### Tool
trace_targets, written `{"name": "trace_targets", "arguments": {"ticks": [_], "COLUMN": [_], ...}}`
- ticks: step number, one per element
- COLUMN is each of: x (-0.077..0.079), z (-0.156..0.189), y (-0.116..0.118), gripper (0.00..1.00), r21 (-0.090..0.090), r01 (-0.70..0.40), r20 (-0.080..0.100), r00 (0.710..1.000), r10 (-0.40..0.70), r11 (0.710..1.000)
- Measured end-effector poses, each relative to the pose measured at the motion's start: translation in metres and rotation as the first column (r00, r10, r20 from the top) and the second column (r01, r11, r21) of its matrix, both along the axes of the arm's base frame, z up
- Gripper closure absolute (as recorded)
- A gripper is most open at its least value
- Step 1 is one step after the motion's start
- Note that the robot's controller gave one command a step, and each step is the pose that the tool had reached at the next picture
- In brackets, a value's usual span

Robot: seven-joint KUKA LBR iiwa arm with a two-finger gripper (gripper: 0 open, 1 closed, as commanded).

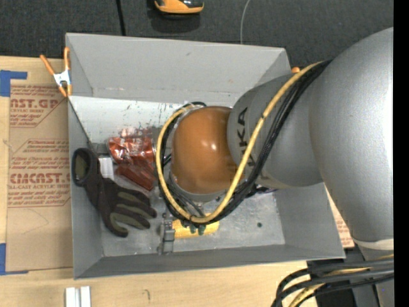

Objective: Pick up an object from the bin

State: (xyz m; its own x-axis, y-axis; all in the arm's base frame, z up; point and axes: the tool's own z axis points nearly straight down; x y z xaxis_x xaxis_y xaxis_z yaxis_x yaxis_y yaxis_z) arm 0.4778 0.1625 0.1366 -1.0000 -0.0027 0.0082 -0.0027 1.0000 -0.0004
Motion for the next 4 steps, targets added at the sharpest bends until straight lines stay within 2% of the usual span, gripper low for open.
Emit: {"name": "trace_targets", "arguments": {"ticks": [1,2,3,4], "x": [0.002,0.026,0.050,0.049], "z": [0.004,-0.032,-0.067,-0.067], "y": [-0.001,-0.002,-0.027,-0.027], "gripper": [0.00,0.00,1.00,0.00], "r21": [0.001,0.004,0.002,0.002], "r01": [0.002,0.037,-0.073,-0.074], "r20": [0.007,0.014,0.011,0.008], "r00": [1.000,0.999,0.997,0.997], "r10": [-0.002,-0.037,0.073,0.074], "r11": [1.000,0.999,0.997,0.997]}}
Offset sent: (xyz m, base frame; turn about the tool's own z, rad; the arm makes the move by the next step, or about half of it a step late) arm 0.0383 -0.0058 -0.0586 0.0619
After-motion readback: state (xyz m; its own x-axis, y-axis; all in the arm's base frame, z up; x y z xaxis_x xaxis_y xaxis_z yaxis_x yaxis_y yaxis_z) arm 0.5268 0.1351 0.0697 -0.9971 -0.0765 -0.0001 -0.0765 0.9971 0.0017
